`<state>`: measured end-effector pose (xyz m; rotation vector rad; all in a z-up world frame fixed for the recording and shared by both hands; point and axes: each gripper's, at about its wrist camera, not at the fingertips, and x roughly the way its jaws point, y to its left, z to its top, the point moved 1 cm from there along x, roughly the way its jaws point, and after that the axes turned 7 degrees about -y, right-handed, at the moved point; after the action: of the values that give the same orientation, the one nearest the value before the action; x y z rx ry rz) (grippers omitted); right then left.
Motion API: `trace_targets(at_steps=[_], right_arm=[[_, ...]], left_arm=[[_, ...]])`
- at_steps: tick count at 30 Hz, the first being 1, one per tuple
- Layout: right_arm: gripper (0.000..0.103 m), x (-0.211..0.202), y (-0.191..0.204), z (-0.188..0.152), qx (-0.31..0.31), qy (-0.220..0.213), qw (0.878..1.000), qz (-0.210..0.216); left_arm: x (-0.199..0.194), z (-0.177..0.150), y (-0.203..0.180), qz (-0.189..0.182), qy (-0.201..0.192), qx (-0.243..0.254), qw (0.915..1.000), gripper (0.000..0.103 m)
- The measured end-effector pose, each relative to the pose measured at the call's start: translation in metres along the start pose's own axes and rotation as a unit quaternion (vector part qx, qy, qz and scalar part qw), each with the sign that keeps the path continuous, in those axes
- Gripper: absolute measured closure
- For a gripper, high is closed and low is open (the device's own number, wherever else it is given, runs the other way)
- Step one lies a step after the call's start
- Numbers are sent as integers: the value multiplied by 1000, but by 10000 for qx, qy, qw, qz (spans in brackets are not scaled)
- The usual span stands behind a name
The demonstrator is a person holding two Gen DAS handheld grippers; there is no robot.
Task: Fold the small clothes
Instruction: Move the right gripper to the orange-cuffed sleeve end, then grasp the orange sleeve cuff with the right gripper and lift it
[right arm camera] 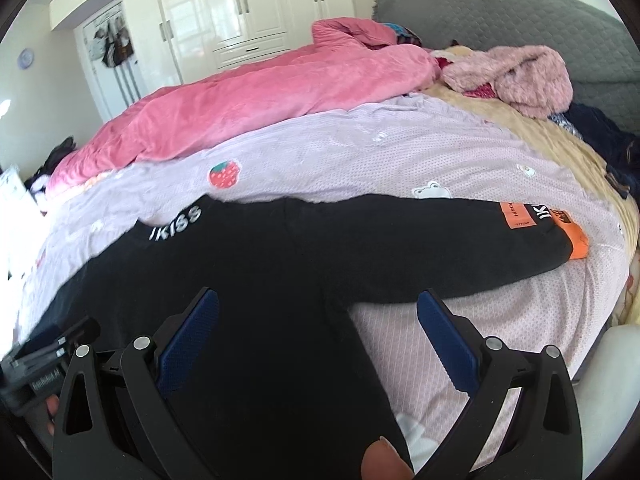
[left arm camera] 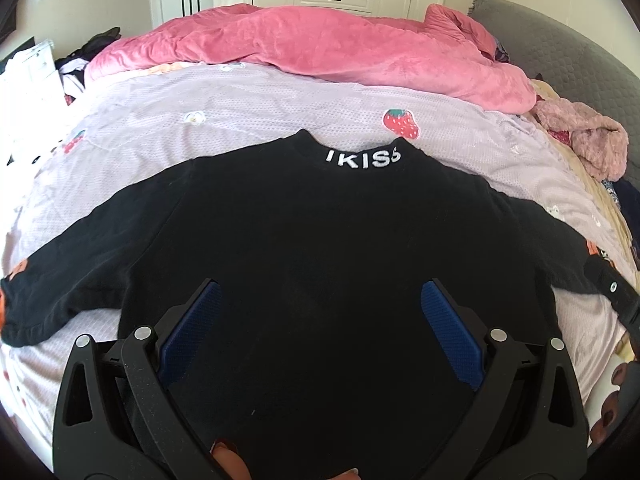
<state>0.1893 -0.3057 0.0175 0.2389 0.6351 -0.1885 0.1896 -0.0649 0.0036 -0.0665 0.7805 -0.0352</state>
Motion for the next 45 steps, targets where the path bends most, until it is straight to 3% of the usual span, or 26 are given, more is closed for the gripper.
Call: trace_targets(at_steps=[13,22,34,45], right_arm=[[4,39,-25,49,662,-186,9973,-256],[4,57,-58,42,498,-203,9953,-803],[4,68,-111,31,967,-35,9872,-1269],[4,61,-177,21,1833,-40,9687,-1677]], left_arm=[[37,31,-20,-98,88,-5,9999,9],[65,31,-36,-227,229,32,9995,9],[87,22,-65,-389,383,99,9985,9],[94,24,-94,-630,331,309,9970,9]])
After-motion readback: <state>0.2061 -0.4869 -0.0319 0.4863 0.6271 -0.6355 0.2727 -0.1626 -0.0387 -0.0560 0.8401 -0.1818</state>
